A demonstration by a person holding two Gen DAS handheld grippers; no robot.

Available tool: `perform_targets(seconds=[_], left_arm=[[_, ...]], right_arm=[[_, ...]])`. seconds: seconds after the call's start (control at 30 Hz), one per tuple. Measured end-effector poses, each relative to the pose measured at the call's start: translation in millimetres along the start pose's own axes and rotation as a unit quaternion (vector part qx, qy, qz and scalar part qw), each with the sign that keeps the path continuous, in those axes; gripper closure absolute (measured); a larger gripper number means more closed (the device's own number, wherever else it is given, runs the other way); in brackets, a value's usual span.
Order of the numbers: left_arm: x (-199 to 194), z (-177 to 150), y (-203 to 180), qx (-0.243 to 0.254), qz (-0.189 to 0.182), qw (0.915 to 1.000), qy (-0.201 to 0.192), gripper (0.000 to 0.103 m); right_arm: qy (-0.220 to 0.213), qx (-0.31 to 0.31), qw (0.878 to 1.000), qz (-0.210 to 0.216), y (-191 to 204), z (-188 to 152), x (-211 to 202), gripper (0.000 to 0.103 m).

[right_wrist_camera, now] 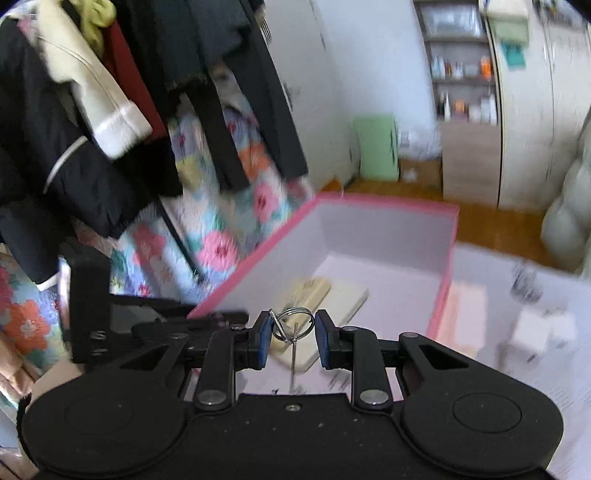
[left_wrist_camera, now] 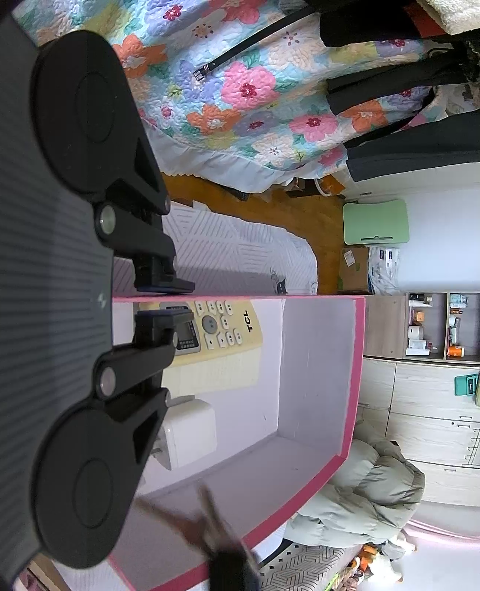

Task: Organize rigid objects
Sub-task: 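Carry the keys into the pink box and release them, then move the right gripper back to the keys on the bed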

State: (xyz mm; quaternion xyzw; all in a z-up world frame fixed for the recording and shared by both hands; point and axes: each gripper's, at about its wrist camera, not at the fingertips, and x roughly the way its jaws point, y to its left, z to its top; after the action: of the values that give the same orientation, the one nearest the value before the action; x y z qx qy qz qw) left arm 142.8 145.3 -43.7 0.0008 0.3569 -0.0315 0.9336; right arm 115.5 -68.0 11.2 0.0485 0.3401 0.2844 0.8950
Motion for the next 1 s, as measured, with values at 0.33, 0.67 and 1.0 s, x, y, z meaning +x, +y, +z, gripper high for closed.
perform_targets(seconds=[0.33, 0.67, 1.0], left_arm=[[-1, 0, 1, -0.003, -0.005, 1.0, -0.001, 0.096], [-3, 0, 6, -0.006, -0.016, 0.9999, -0.001, 0.096], [-4, 0, 9, -0.005, -0.019, 0.9998, -0.002, 0.096]], right_arm=[[0.096, 0.013, 0.995, -0.002, -1, 14, 82, 0.073], [0.026, 0.006, 0.999, -0.032, -7, 22, 39, 0.061], [-0.018, 0.021, 0.989, -0.148, -69, 12, -19, 0.046]])
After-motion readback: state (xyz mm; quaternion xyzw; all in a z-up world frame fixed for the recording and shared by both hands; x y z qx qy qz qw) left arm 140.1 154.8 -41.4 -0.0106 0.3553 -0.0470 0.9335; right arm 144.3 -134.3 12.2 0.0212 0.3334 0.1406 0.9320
